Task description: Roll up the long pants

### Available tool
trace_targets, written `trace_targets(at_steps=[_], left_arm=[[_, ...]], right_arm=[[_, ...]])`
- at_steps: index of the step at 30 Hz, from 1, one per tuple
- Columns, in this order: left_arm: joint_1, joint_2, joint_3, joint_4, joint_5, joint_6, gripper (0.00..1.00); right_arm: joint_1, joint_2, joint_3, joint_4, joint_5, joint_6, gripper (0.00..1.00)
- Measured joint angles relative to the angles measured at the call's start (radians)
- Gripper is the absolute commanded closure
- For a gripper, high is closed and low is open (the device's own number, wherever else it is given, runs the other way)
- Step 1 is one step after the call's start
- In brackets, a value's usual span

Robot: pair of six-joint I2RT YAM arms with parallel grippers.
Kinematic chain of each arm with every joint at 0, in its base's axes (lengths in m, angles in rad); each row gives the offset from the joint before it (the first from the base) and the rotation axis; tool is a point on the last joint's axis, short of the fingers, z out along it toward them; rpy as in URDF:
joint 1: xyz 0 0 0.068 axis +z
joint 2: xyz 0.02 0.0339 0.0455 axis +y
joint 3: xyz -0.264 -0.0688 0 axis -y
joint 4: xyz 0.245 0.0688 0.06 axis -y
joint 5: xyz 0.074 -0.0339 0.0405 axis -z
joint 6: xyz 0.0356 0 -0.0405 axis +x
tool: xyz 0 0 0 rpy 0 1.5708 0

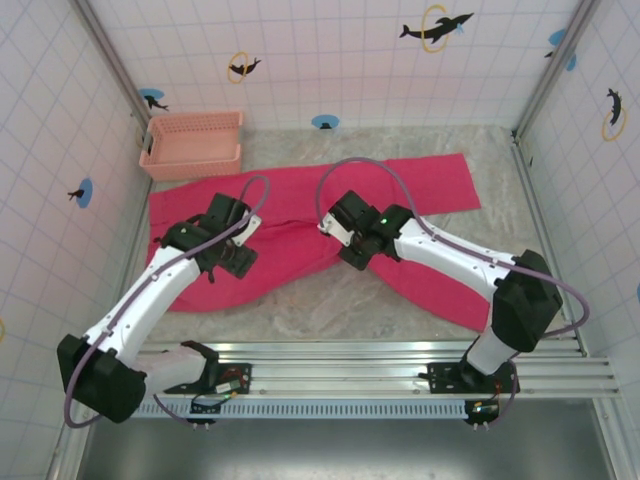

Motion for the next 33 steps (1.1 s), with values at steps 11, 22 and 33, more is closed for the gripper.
trace_targets(at_steps=[11,22,33], left_arm=[[-0.153,0.071,0.0,0.0,0.125,-0.002,0.11],[-0.226,0.244,0.023,0.0,0.147,-0.008,0.15],[-0.228,0.374,0.043,0.008,0.041,0.011,1.0]], right_arm=[[-0.047,0.057,0.061,0.002,-0.07,0.008,1.0],[-0.123,0.058,0.087,0.01,-0.132,0.03,1.0],[-0.166,0.058,0.088,0.012,-0.177,0.034,1.0]])
